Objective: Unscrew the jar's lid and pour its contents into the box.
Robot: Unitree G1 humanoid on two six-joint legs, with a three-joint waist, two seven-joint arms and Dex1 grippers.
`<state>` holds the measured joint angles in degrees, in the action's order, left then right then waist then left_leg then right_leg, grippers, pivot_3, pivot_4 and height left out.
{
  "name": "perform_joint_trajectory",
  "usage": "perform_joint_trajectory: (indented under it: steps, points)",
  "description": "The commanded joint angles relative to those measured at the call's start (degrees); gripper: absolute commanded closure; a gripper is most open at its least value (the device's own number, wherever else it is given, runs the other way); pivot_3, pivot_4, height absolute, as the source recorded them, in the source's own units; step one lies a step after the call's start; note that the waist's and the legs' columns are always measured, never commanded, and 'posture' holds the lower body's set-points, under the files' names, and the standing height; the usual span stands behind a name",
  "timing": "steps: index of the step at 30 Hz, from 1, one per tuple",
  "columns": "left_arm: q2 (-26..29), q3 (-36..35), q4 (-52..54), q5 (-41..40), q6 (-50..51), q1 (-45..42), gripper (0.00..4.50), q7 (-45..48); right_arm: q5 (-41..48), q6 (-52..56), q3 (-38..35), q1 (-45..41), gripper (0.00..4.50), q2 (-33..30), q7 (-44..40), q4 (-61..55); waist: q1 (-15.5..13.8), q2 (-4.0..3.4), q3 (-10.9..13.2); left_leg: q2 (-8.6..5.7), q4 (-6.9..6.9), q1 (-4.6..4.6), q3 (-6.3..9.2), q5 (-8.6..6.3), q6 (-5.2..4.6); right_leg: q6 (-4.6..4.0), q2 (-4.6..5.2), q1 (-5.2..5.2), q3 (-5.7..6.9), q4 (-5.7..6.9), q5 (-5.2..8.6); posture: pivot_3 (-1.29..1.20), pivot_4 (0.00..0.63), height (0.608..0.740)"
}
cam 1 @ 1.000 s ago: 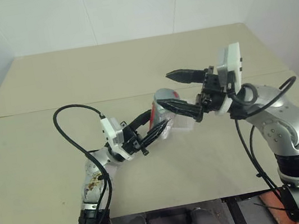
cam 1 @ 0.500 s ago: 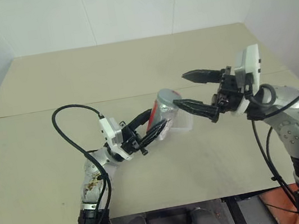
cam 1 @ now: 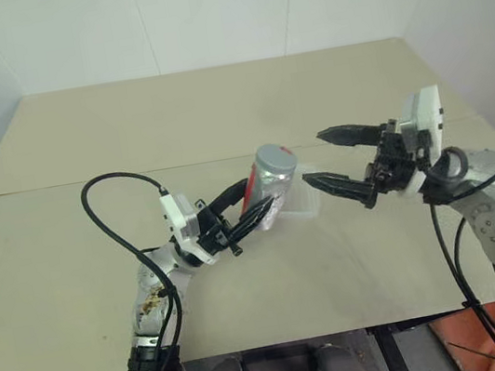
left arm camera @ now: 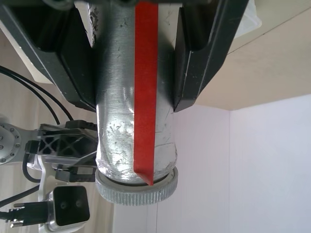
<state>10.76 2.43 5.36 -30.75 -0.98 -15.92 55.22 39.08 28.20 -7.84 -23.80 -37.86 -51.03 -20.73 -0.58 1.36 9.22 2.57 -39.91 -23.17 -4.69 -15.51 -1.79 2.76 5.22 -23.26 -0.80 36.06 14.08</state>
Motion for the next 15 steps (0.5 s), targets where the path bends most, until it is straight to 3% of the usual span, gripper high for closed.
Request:
perform_joint_trajectory:
  steps: [1, 15]
  points:
    - [-0.4, -0.1, 1.4, -1.0, -0.9, -1.1, 2.49, 0.2, 1.3, -0.2, -0.5, 0.6, 0.04, -0.4, -1.6, -1.2, 0.0, 0.0, 0.0, 0.0, 0.0, 0.0, 0.0, 0.0, 0.0, 0.0, 0.0, 0.0, 0.0, 0.0, 0.0, 0.0, 0.15, 0.74]
    - [-0.7, 0.1, 1.9, -1.1, -0.9, -1.2, 2.49, 0.5, -5.2, -2.9, 4.1, -3.5, 0.04, 2.0, -1.2, 5.7, -0.1, 0.0, 0.0, -0.02, 0.0, -0.01, -0.01, 0.0, 0.0, 0.0, 0.0, 0.0, 0.01, -0.01, 0.0, 0.0, 0.15, 0.74]
